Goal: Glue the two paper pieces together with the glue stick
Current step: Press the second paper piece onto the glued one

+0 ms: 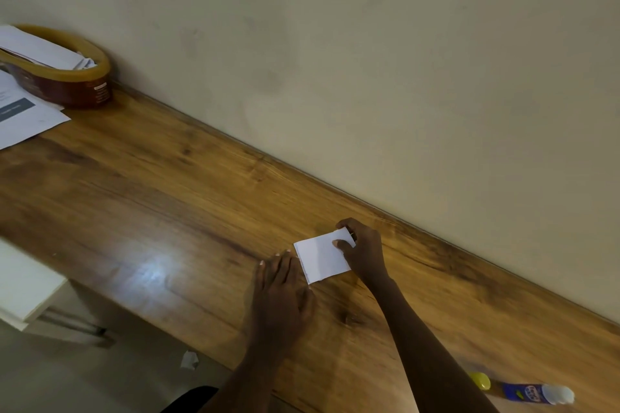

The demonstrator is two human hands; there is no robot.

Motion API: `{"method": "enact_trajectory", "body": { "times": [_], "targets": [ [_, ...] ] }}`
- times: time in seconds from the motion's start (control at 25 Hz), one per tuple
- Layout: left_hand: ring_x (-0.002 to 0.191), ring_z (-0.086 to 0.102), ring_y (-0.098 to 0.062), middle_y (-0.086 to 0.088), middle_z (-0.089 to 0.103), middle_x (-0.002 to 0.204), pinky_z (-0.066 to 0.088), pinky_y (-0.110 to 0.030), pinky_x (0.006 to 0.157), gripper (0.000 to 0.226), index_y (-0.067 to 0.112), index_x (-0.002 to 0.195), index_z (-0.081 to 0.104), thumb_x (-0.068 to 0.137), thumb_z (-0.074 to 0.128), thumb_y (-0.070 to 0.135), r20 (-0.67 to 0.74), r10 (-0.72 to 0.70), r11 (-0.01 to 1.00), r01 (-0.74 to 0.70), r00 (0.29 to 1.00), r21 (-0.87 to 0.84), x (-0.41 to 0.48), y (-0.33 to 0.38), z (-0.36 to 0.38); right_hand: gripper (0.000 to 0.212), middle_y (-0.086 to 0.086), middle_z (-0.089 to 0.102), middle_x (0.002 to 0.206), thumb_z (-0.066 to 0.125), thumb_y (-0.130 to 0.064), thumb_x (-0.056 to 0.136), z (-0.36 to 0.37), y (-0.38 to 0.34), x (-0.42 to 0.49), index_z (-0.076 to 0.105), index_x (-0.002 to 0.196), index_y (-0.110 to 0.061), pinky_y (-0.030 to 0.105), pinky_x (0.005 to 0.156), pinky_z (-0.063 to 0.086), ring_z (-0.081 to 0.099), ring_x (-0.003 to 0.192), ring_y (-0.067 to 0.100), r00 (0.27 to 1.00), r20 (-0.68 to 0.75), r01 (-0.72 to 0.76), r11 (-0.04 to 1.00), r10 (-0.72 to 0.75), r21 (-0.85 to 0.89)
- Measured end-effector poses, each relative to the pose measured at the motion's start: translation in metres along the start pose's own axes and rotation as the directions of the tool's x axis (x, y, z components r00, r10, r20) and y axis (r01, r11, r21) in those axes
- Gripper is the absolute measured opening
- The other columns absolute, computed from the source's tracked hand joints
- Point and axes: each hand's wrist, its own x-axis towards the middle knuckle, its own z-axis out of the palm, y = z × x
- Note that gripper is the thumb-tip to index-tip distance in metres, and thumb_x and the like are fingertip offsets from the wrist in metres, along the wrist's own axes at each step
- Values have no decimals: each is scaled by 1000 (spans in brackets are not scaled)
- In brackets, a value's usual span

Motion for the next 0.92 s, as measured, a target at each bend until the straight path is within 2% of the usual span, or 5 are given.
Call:
{"method": "enact_trajectory", "body": {
  "times": [0.2, 0.44, 0.6, 0.84, 0.92],
  "targets": [
    [119, 52, -34, -20, 57, 126, 34, -54, 102, 56, 1, 121, 52, 73, 67, 24, 2, 7, 999, -7, 1000, 37, 0, -1, 1, 36, 10, 57, 125, 66, -16, 77, 3, 6, -3, 55, 111, -15, 44, 97, 34, 46, 115, 30, 997, -78, -24, 986, 11, -167],
    [114, 56, -35, -21, 60, 122, 39, -57, 96, 61, 1, 120, 53, 66, 74, 21, -33, 19, 999, -18, 999, 37, 0, 0, 0, 25, 5, 57, 119, 67, -15, 75, 8, 4, -3, 58, 99, -18, 38, 89, 23, 43, 113, 26, 990, -136, -12, 956, -29, -293],
    [113, 56, -36, -21, 60, 122, 40, -59, 94, 63, 6, 121, 53, 63, 75, 19, -49, 43, 999, -42, 998, 33, 0, 1, -1, 17, 3, 62, 112, 58, -6, 80, 16, 6, -7, 61, 94, -16, 31, 76, 13, 43, 107, 24, 990, -103, 53, 935, -94, -350],
    [114, 56, -34, -19, 62, 121, 40, -57, 94, 52, 9, 114, 60, 65, 73, 21, -38, 36, 998, -34, 999, 60, -1, 1, -1, 30, 2, 55, 127, 49, -6, 84, 18, 0, -12, 57, 111, -17, 38, 89, 19, 36, 116, 24, 992, 0, 112, 885, -126, -452],
    [113, 57, -33, -18, 63, 120, 41, -55, 94, 53, 8, 114, 60, 65, 73, 24, -32, 42, 996, -39, 999, 87, -1, 1, 0, 34, 0, 47, 133, 52, -19, 84, 26, -2, -26, 53, 117, -25, 38, 93, 14, 30, 123, 24, 982, 77, 186, 897, -170, -402]
  ]
}}
